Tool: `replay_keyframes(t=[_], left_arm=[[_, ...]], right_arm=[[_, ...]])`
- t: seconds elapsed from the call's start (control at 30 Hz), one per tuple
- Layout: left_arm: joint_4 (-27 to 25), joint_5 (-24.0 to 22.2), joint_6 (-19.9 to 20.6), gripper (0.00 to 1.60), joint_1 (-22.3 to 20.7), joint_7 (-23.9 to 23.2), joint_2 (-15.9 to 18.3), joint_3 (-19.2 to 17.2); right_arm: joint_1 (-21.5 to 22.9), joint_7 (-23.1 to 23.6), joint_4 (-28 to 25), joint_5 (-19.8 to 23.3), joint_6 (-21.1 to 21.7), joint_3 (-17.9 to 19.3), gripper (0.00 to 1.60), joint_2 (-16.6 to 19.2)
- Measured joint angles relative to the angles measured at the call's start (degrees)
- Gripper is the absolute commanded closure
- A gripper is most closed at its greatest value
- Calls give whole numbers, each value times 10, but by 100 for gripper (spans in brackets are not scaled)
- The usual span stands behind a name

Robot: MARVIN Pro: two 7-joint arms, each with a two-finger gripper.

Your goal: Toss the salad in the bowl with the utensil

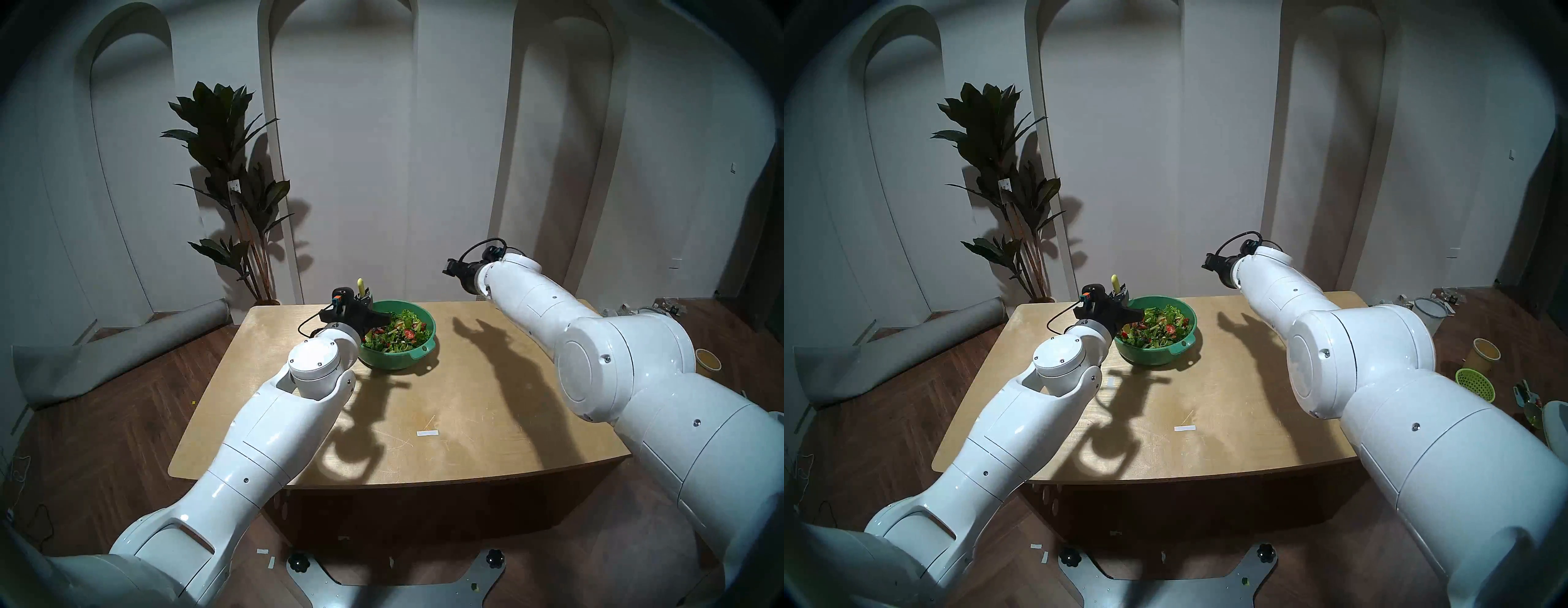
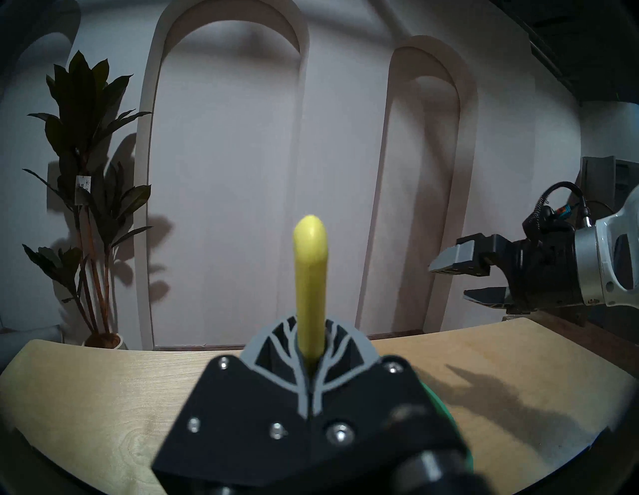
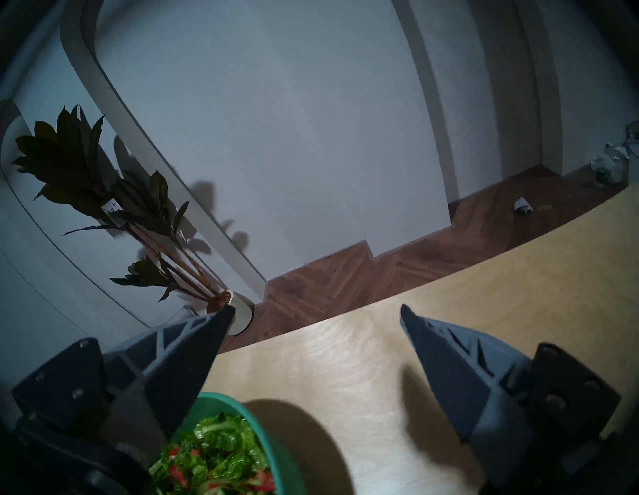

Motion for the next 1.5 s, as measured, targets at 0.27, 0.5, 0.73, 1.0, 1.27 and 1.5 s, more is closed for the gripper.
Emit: replay_keyframes(t=[0.27,0.5,0.73,1.0,1.27,1.5], left_arm=[[-5,-17,1,160,-3,17,-16,-7],[-13,-29,-1,160,-6,29,-25,-14],[-22,-40,-3,160,-7,42,-35,-18],[-29,-54,-6,160,-6,57,-47,-19],[-28,-59,-16,160,-1,72,-57,-12],[-16,-52,-28,160,11,86,-64,5]], right_arm=[[-34,25,0,-15,-30,-10,0,48],[-41,55,-16,-23,-66,-15,0,75],[-41,88,-38,-35,-97,-26,0,92],[-60,138,-56,-50,-123,-42,0,103],[-84,184,-72,-60,-149,-52,0,111],[-103,226,-92,-67,-174,-59,0,122]])
